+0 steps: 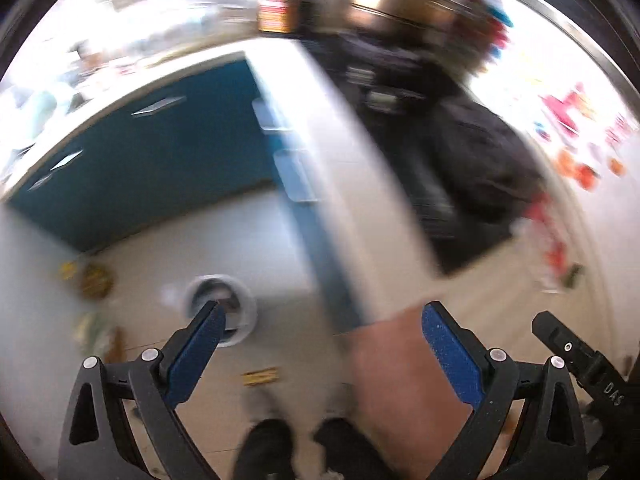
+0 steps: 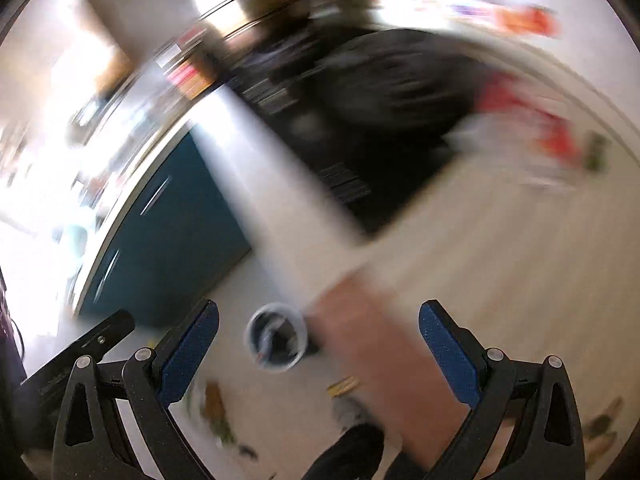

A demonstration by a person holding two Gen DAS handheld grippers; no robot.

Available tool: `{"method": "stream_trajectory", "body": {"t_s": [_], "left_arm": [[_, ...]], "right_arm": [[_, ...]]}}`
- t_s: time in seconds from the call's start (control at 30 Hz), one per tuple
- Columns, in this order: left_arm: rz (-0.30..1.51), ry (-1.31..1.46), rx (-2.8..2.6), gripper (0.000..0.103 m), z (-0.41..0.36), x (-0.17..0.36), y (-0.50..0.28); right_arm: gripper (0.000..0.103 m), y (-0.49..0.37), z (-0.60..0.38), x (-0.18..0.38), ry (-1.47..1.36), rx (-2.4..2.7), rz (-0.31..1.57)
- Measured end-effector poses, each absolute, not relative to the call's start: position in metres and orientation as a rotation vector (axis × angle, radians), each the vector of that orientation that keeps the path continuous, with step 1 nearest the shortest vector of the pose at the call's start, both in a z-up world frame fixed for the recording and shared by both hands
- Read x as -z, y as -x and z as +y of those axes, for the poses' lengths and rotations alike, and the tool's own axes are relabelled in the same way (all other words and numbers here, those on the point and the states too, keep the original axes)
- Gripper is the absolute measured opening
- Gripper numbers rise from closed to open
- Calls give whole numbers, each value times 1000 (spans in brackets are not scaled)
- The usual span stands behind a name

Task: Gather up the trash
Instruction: 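Swing both open tools back toward the counter, then grasp the red sugar bag with the left tool while the right tool grasps the green pepper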

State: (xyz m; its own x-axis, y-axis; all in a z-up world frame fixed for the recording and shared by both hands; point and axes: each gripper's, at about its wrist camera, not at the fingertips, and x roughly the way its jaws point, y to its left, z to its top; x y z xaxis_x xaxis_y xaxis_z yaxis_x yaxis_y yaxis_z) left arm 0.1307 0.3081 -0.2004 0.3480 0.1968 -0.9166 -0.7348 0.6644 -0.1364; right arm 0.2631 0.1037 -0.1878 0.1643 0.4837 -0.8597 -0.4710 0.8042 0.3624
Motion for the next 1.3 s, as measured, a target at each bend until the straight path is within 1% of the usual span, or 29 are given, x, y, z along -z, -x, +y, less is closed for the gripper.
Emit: {"method": "stream_trajectory", "body": {"t_s": [0.1,0.2,0.33,0.47,0.53,0.6,0.63,0.7,0.73,0.77,0.8,0.83,0.87,0.9,0.93,1.0,1.07,1.23,1.3], "left_arm": [[1087,636,-490,100,273,220,-217],[1141,705,-361,100,245,251,-295],[1203,813,-294,99,225,300,-369],[1246,800,-305,99,207,326,-417],[1262,727,-334,87,199,336,-436],[1271,680,-362,83,193,342,-447],[1257,659,-365,72,189,340,-452],[1265,607,-390,55,183,340,-461],[1260,600,-397,39,182,339,-463],[1253,600,-398,35,180,338,-467],[1245,604,-401,26,180,337,-469],[1240,604,-406,23,179,335,-470],[1230,603,-406,21,180,331,-470],[1216,596,-404,17,179,325,-470],[1205,589,-401,13,178,319,-467],[1174,561,-384,9,173,303,-464],[1139,524,-378,7,168,285,-456],[1050,470,-363,2,163,231,-415],[1013,449,-363,1,173,211,-391]], "right_arm": [[101,-327,29,189,-107,-489,1195],[101,-376,-32,205,-191,-346,1195],[101,-446,-90,232,-263,-219,1211],[101,-492,-107,254,-273,-169,1207],[101,-516,-103,269,-251,-154,1206],[101,-538,-96,284,-219,-140,1213],[101,-543,-89,292,-203,-139,1216],[101,-557,-77,307,-169,-139,1222],[101,-561,-73,312,-154,-139,1227],[95,-563,-67,316,-138,-137,1231],[82,-566,-61,322,-122,-147,1237],[81,-568,-56,327,-104,-153,1246],[63,-567,-50,327,-62,-142,1226],[33,-565,-44,326,-32,-160,1206],[26,-563,-40,325,-5,-155,1201],[21,-557,-40,323,-10,-165,1200],[20,-550,-44,318,-23,-171,1191],[18,-518,-60,285,-69,-193,1150],[18,-500,-62,271,-84,-213,1134]]}}
